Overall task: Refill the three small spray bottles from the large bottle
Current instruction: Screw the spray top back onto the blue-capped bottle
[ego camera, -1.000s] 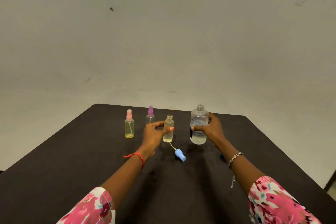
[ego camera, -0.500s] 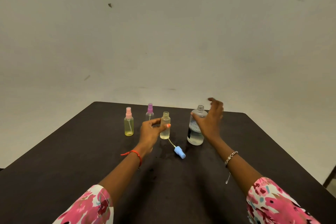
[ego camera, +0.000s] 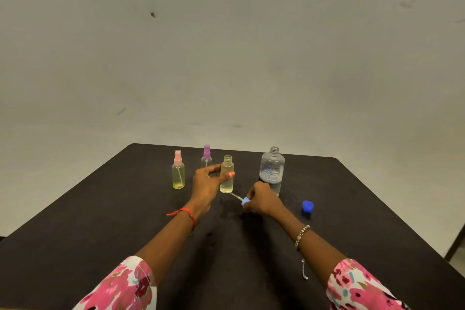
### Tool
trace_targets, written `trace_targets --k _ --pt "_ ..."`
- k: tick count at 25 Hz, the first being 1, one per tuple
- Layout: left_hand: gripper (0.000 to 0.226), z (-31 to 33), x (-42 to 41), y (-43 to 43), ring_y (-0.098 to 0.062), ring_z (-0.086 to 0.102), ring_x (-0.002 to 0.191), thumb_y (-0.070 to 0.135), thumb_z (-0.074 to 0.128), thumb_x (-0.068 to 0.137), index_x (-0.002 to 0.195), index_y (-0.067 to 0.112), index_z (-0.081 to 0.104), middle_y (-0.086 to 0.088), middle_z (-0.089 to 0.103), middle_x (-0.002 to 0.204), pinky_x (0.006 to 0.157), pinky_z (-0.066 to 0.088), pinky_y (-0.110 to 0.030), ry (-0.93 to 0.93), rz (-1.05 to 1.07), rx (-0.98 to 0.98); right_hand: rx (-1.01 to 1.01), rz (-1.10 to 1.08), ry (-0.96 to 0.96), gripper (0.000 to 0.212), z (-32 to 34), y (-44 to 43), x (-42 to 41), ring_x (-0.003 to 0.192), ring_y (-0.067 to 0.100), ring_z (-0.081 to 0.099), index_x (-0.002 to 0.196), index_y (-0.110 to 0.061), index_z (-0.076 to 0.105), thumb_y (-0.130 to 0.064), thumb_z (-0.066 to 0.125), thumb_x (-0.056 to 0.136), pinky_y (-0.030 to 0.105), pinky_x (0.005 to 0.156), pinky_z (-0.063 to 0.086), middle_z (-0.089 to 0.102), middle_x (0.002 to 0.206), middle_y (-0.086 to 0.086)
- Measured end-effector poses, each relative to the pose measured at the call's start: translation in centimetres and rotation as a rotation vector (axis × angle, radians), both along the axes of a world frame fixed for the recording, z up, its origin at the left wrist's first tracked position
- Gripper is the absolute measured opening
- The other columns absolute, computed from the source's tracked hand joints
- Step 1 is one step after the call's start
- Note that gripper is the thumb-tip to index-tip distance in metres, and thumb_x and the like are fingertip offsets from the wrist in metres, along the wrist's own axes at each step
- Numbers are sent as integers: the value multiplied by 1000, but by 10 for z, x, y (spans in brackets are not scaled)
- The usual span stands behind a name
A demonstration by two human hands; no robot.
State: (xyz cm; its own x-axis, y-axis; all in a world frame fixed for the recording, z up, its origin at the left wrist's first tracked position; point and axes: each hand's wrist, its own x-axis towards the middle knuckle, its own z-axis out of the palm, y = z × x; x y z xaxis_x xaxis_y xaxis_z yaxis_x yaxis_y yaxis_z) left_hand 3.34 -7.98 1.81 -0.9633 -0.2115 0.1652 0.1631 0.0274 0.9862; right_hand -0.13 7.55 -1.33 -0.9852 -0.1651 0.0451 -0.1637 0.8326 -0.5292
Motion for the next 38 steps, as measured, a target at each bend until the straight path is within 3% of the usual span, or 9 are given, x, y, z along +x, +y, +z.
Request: trace_targets --k 5,8,15,21,24,29,32,35,38 --pt "42 5 2 0 -21 59 106 9 72 74 114 2 62 -10 65 113 97 46 -35 9 8 -3 -779 -107 163 17 79 9 7 54 13 48 84 3 69 -10 70 74 24 51 43 61 70 11" --pt "45 10 5 4 -17 56 102 9 71 75 117 2 59 -9 63 113 94 45 -32 4 2 6 -936 -79 209 11 120 17 10 54 14 44 79 -1 69 -8 71 71 24 50 39 64 76 15" --pt "44 19 13 10 -16 55 98 9 71 75 117 1 60 -12 63 116 91 47 -32 34 -9 -27 -670 -3 348 24 155 22 17 48 14 35 58 -2 56 -14 64 77 24 47 33 42 53 6" --pt "42 24 23 14 -13 53 98 9 70 77 117 1 59 -8 61 111 87 43 -27 48 -41 -49 -581 28 426 20 166 18 26 51 13 40 62 2 66 -13 64 75 21 47 35 54 57 7" --pt "43 26 26 14 -13 53 98 10 70 76 117 2 60 -9 62 115 87 43 -26 40 -45 -64 -512 46 420 21 170 14 30 51 13 40 54 -7 64 -12 66 74 24 49 34 55 54 -1" --pt "44 33 31 17 -16 56 99 10 71 76 118 3 59 -11 63 116 88 46 -29 42 -66 -65 -305 165 342 18 169 2 33 66 20 48 74 4 71 -14 69 74 23 53 36 66 74 12" --pt "43 36 32 18 -21 59 106 12 71 75 116 5 61 -9 64 111 93 48 -34 44 -82 -71 -150 213 279 28 164 -7 36 58 14 46 88 6 69 -19 71 77 19 52 35 59 69 7" --pt "42 38 35 20 -21 58 105 12 71 75 115 5 61 -11 64 116 93 48 -37 51 -80 -93 -91 263 255 30 164 -11 38 50 11 46 89 8 67 -20 71 78 18 51 37 60 72 13" --pt "43 40 38 18 -24 57 110 12 70 77 118 4 60 -13 62 120 96 46 -38 42 -76 -92 -98 359 204 22 168 -8 41 60 14 58 90 8 67 -11 68 79 14 54 49 68 89 20"
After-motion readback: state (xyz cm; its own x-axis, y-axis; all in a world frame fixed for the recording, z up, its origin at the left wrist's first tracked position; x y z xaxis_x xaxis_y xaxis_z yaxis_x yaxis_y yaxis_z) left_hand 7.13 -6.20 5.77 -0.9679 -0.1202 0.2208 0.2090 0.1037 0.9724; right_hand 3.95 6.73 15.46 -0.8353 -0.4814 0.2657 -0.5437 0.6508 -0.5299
